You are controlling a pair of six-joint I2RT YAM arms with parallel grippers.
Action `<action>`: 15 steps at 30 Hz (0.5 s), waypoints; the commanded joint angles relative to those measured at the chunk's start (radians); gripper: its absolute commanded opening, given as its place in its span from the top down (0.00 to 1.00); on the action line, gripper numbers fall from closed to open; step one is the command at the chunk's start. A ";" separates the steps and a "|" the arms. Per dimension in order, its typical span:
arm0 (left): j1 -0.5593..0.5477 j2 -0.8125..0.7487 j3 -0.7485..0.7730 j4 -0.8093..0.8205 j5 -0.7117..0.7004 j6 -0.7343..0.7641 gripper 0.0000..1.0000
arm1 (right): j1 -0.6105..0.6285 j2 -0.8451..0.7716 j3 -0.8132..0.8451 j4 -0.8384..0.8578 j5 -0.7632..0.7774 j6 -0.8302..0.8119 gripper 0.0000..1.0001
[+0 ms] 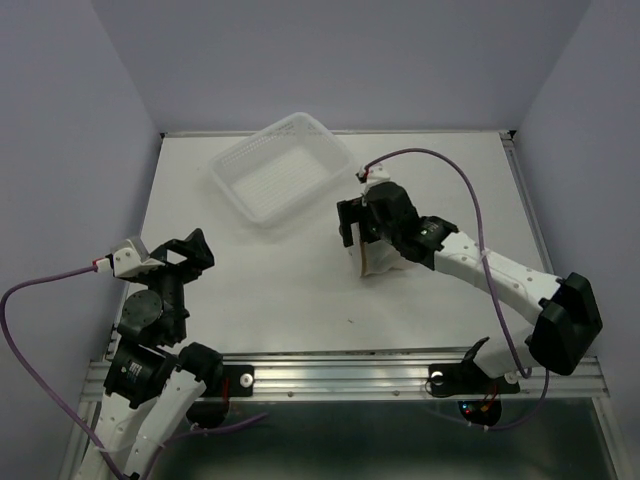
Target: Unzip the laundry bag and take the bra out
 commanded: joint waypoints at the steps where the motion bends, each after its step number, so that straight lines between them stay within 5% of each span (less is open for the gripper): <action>1: 0.010 0.014 -0.007 0.037 -0.016 0.015 0.01 | 0.108 0.085 0.059 -0.051 0.187 -0.022 0.03; 5: 0.013 0.007 -0.007 0.033 -0.026 0.015 0.01 | 0.119 0.177 0.065 -0.062 0.242 -0.002 0.11; 8: 0.012 0.001 -0.006 0.034 -0.032 0.014 0.01 | 0.119 0.220 0.053 -0.066 0.300 0.005 0.53; 9: 0.012 -0.002 -0.006 0.033 -0.034 0.014 0.01 | 0.119 0.222 0.047 -0.065 0.308 0.005 0.74; 11: 0.012 0.001 -0.009 0.034 -0.032 0.012 0.01 | 0.119 0.196 0.048 -0.065 0.282 -0.001 0.95; 15: 0.013 0.007 -0.007 0.037 -0.023 0.018 0.01 | 0.119 0.121 0.082 -0.052 0.043 -0.033 0.99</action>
